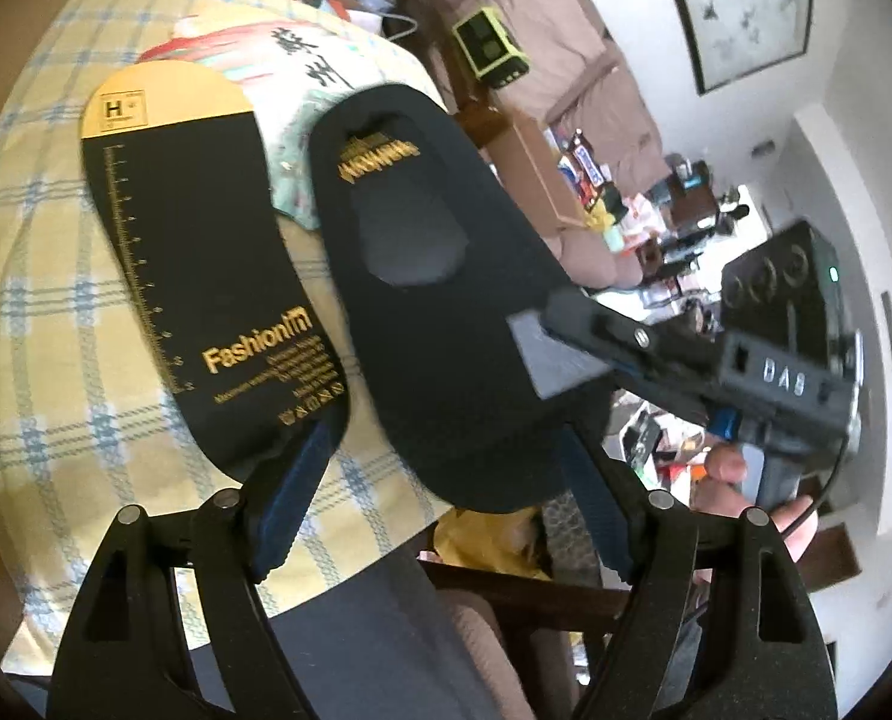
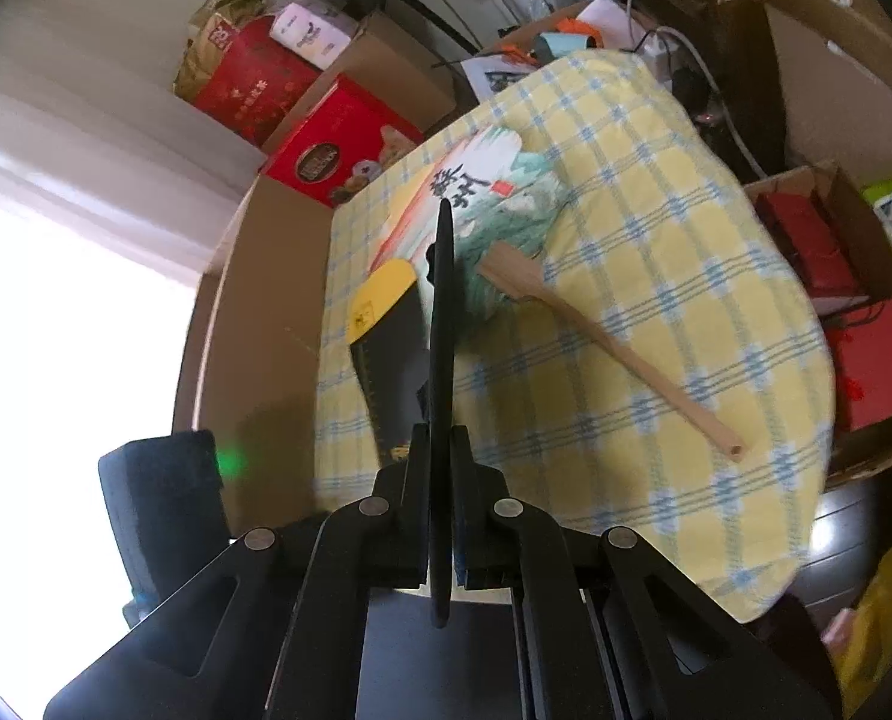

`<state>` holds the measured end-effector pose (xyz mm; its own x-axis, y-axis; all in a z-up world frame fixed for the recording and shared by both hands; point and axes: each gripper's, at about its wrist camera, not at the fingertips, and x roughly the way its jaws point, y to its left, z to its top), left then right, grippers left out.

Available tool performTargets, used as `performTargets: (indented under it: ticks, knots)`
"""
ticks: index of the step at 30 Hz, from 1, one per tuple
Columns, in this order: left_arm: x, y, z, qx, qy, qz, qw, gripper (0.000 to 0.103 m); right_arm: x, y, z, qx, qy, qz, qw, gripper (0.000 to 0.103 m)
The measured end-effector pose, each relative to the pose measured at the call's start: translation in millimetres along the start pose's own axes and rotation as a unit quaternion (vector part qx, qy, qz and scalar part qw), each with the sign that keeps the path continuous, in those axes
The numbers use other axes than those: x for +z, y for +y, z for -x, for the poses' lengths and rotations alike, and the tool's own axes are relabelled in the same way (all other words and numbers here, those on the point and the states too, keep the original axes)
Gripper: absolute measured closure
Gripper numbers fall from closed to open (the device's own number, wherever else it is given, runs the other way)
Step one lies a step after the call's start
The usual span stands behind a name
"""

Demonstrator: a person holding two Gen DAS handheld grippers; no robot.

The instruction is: Organize objects

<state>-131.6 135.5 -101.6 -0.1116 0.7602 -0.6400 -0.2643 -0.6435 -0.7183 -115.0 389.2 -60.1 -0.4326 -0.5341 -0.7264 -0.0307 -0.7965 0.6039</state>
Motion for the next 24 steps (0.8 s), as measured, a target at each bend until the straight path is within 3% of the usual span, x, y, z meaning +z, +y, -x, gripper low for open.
performTargets:
  ticks: [4,8,10,15,24]
  knots:
    - [3.0,2.5,-6.1,-0.001,0.001,0.008,1.0000,0.027,-5.1,3.3,2.5,-0.047,0.002,0.039,0.998,0.099]
    - [1.3,-1.0,-20.8,-0.001,0.012,0.008,0.9999,0.029,-14.4,20.8,-2.9,-0.112,0.002,0.101,0.988,0.099]
    - [-0.3,-2.0,-25.7,0.003,0.014,0.008,0.9999,0.033,-17.4,29.7,-5.8,-0.116,0.003,0.121,0.986,0.099]
    - [-5.1,-2.0,-32.5,0.031,0.025,0.000,0.9992,0.058,-17.9,34.6,-13.1,-0.122,0.009,0.129,0.984,0.098]
    - [-11.0,-5.4,-27.2,0.043,0.033,-0.009,0.9985,0.059,-21.1,19.7,-48.3,-0.114,0.046,0.092,0.988,0.096]
